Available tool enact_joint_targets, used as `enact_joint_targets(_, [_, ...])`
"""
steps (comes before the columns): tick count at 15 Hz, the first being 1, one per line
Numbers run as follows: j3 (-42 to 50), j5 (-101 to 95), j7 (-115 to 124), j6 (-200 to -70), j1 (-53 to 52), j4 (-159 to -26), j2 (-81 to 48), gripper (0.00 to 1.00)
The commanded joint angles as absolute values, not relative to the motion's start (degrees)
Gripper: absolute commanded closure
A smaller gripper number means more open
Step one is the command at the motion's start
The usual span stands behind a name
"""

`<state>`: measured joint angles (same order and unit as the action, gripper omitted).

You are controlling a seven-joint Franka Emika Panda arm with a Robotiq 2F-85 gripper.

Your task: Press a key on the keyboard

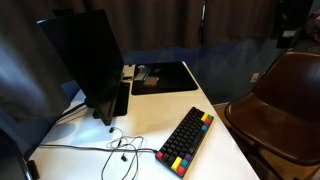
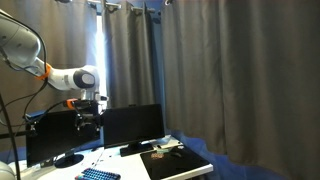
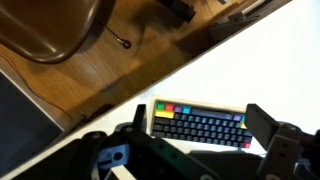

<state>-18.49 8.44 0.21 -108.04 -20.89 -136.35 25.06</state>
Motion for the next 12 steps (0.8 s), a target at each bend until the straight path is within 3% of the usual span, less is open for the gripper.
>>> enact_joint_targets(1, [-20.93,11.44,-5.21,-114.16,-24.66,-133.44,15.99,0.00])
enact_joint_targets(12, [-22.04,9.91,-6.66,-116.45,-25.35,-132.72,12.42,0.00])
